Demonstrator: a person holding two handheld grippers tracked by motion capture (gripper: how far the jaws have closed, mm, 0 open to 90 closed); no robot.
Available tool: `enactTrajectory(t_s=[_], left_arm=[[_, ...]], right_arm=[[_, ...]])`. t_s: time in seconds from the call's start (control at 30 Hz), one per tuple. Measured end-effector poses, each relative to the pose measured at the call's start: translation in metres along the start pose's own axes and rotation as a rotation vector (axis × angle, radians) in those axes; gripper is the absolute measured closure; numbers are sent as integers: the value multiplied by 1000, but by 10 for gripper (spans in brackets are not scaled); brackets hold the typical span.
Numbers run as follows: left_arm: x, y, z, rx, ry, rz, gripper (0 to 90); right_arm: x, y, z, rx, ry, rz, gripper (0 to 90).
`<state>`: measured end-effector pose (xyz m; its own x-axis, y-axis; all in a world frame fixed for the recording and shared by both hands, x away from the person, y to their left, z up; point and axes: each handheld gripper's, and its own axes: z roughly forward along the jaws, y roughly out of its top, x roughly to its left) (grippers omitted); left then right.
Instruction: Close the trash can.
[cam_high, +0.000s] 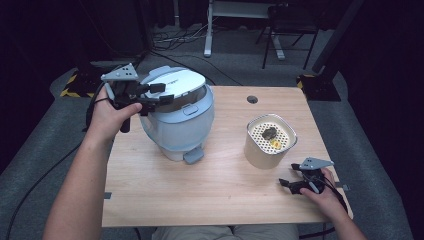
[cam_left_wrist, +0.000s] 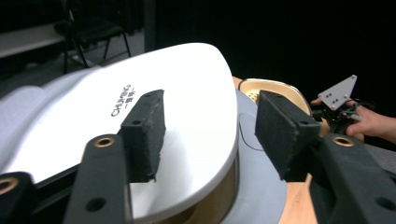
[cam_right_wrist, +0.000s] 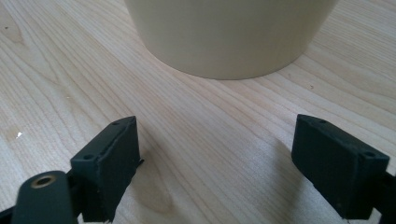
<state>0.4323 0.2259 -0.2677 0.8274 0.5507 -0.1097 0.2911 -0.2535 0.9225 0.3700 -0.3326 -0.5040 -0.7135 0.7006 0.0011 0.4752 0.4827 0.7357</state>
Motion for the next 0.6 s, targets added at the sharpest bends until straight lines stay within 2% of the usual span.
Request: enactTrajectory(t_s=[0.13, 0.3, 0.43, 0.5, 0.6], left_arm=[[-2, -5, 7, 31, -3, -12, 461], [-2, -7, 16, 42, 22, -37, 482], [-1, -6, 23, 40, 45, -40, 493], [-1, -5, 24, 46, 59, -31, 501], [-2, -4, 26, 53, 92, 6, 513]], right_arm=[[0, 0, 0, 0, 3, -2, 154], [0, 0, 0, -1, 3, -4, 154], [0, 0, 0, 0, 3, -4, 154], [0, 0, 0, 1, 4, -5, 154], [0, 0, 0, 1, 5, -5, 154]])
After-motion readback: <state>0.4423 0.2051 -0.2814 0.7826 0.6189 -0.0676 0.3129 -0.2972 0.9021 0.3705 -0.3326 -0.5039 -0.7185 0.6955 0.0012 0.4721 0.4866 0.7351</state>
